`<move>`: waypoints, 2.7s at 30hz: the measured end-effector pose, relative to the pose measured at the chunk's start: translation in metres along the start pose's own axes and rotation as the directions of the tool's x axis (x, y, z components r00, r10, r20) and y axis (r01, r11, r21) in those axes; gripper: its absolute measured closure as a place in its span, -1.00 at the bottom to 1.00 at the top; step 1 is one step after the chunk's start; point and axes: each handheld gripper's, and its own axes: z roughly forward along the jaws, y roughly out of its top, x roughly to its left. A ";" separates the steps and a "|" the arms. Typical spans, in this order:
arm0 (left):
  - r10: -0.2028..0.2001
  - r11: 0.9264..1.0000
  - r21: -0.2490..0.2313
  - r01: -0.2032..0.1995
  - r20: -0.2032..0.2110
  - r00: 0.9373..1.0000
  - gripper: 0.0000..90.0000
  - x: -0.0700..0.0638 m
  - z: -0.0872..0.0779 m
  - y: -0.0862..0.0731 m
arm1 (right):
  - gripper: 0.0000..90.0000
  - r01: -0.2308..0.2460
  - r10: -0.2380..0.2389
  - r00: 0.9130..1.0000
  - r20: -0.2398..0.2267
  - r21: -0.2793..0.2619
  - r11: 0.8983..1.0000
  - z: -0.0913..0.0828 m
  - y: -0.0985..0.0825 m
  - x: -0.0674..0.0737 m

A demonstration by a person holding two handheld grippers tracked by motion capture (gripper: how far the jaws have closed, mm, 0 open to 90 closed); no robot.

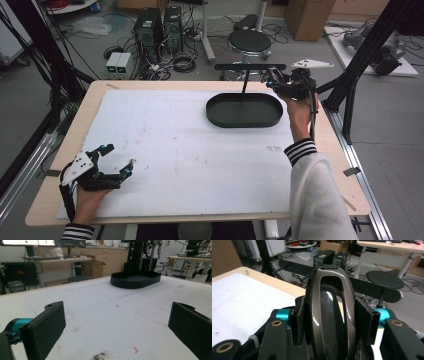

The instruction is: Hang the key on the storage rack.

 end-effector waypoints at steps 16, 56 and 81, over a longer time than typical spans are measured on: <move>-0.013 0.999 -0.047 0.013 -0.009 1.000 -0.96 0.001 -0.004 -0.002 | 0.07 -0.020 0.020 0.999 0.035 -0.007 1.000 0.015 0.009 -0.005; -0.006 0.999 -0.048 0.006 -0.009 1.000 -0.96 0.000 -0.004 -0.002 | 0.07 -0.044 0.034 0.993 0.111 0.090 0.995 0.038 0.002 -0.017; -0.002 0.999 -0.046 0.001 -0.012 1.000 -0.96 -0.001 -0.004 -0.002 | 0.07 -0.080 0.063 0.991 0.116 0.148 0.986 0.045 -0.040 -0.027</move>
